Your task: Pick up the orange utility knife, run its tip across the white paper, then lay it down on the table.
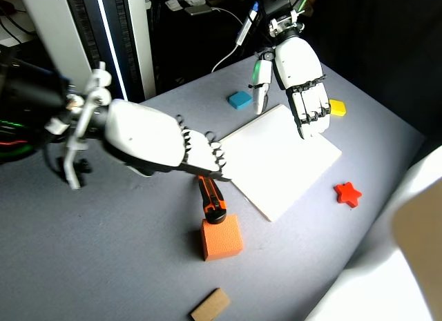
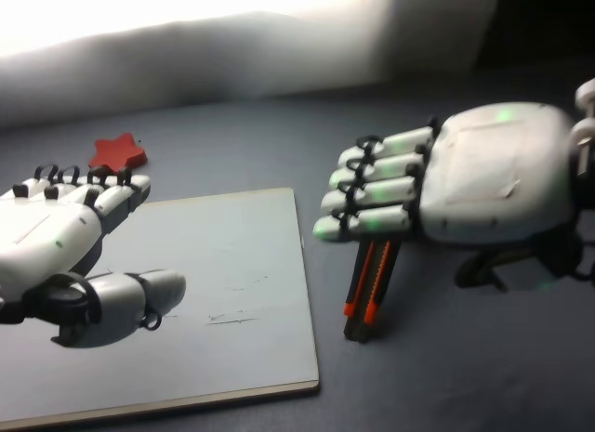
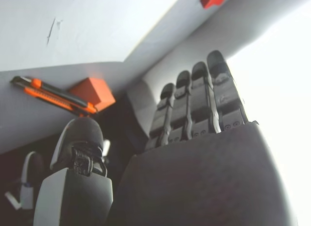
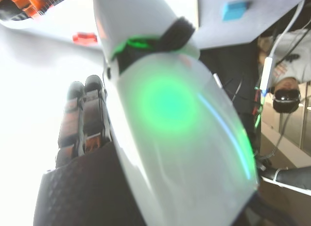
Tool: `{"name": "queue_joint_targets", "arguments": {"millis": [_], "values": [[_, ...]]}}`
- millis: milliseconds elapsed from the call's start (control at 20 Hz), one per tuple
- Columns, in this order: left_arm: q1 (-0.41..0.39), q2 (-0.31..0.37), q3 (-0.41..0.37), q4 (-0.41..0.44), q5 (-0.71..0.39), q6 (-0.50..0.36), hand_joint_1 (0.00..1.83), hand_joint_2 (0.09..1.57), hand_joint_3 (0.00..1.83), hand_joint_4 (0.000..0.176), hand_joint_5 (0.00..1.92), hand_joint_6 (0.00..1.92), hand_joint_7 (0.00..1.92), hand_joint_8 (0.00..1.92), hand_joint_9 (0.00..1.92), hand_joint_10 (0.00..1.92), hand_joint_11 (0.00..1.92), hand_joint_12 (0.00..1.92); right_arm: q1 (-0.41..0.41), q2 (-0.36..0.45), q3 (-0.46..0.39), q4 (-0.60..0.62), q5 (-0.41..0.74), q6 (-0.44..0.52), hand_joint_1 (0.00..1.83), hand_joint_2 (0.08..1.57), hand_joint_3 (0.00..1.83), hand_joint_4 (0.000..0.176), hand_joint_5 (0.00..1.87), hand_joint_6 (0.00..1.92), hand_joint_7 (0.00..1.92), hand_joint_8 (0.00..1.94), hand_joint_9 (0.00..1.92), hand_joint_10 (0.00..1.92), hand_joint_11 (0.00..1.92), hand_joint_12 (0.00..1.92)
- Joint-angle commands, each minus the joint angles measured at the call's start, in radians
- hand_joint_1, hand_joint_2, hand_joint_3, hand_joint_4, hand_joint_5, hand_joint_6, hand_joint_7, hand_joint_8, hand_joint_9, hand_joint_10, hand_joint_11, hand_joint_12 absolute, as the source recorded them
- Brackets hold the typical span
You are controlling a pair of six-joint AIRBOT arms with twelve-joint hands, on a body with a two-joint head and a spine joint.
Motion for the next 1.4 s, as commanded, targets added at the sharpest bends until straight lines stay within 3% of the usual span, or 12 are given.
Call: {"name": "queue_joint_targets", "arguments": {"millis": [0, 200, 250, 300, 400, 450, 750, 850, 1000, 1350], "values": [[-0.002, 0.009, 0.002, 0.049, -0.071, -0.009, 0.06, 1.31, 0.0, 0.013, 0.0, 0.0, 0.06, 0.0, 0.06, 0.0, 0.0, 0.2, 0.001, 0.001, 0.008, 0.018, -0.043, 0.003, 1.1, 1.12, 0.0, 0.0, 0.0, 0.0, 0.0, 0.0, 0.0, 0.0, 0.0, 0.0], [0.009, 0.008, 0.002, 0.049, -0.073, -0.034, 0.07, 1.31, 0.0, 0.014, 0.0, 0.0, 0.04, 0.0, 0.06, 0.0, 0.0, 0.3, -0.036, -0.068, 0.058, -0.021, -0.066, 0.005, 1.14, 1.09, 0.0, 0.0, 0.0, 0.0, 0.0, 0.0, 0.0, 0.0, 0.0, 0.0], [0.009, 0.008, 0.005, 0.049, -0.076, -0.04, 0.07, 1.31, 0.0, 0.012, 0.0, 0.0, 0.01, 0.0, 0.02, 0.0, 0.0, 0.21, -0.044, -0.081, 0.07, -0.022, -0.066, 0.01, 1.18, 1.08, 0.0, 0.0, 0.0, 0.0, 0.0, 0.0, 0.0, 0.0, 0.0, 0.0], [0.009, 0.008, 0.008, 0.049, -0.076, -0.047, 0.06, 1.3, 0.0, 0.014, 0.0, 0.0, 0.05, 0.01, 0.07, 0.02, 0.0, 0.31, -0.049, -0.095, 0.084, -0.022, -0.067, 0.01, 1.18, 1.09, 0.0, 0.0, 0.0, 0.0, 0.0, 0.0, 0.0, 0.0, 0.0, 0.0], [0.009, 0.008, 0.01, 0.049, -0.078, -0.057, 0.06, 1.3, 0.0, 0.012, 0.0, 0.0, 0.06, 0.01, 0.08, 0.02, 0.0, 0.33, -0.061, -0.124, 0.114, -0.023, -0.078, 0.01, 1.19, 1.08, 0.0, 0.0, 0.0, 0.0, 0.0, 0.0, 0.0, 0.0, 0.0, 0.0], [0.007, 0.008, 0.011, 0.049, -0.081, -0.058, 0.06, 1.3, 0.0, 0.005, 0.0, 0.0, 0.06, 0.0, 0.06, 0.01, 0.0, 0.25, -0.065, -0.134, 0.123, -0.024, -0.09, 0.01, 1.19, 1.08, 0.0, 0.0, 0.0, 0.0, 0.0, 0.0, 0.0, 0.0, 0.0, 0.0], [0.0, 0.003, 0.006, 0.056, -0.085, -0.054, 0.06, 1.3, 0.0, 0.01, 0.0, 0.0, 0.08, 0.01, 0.05, 0.01, 0.0, 0.16, -0.077, -0.205, 0.174, -0.029, -0.125, 0.01, 1.16, 1.09, 0.0, 0.0, 0.0, 0.0, 0.0, 0.0, 0.0, 0.0, 0.0, 0.0], [-0.002, 0.003, 0.006, 0.059, -0.085, -0.054, 0.04, 1.3, 0.0, 0.009, 0.0, 0.0, 0.1, 0.0, 0.07, 0.0, 0.0, 0.26, -0.08, -0.234, 0.189, -0.029, -0.136, 0.006, 1.14, 1.1, 0.0, 0.0, 0.0, 0.0, 0.0, 0.0, 0.0, 0.0, 0.0, 0.0], [-0.002, 0.003, 0.006, 0.059, -0.085, -0.053, 0.06, 1.31, 0.0, 0.013, 0.0, 0.0, 0.06, 0.01, 0.03, 0.0, 0.0, 0.14, -0.081, -0.27, 0.212, -0.029, -0.163, -0.021, 1.17, 1.09, 0.0, 0.0, 0.0, 0.0, 0.0, 0.0, 0.0, 0.0, 0.0, 0.0], [-0.001, 0.003, 0.005, 0.059, -0.088, -0.052, 0.07, 1.3, 0.0, 0.011, 0.0, 0.0, 0.06, 0.0, 0.02, 0.0, 0.0, 0.17, -0.109, -0.311, 0.23, -0.029, -0.254, -0.064, 1.16, 1.09, 0.0, 0.0, 0.0, 0.0, 0.0, 0.0, 0.0, 0.0, 0.0, 0.0]]}}
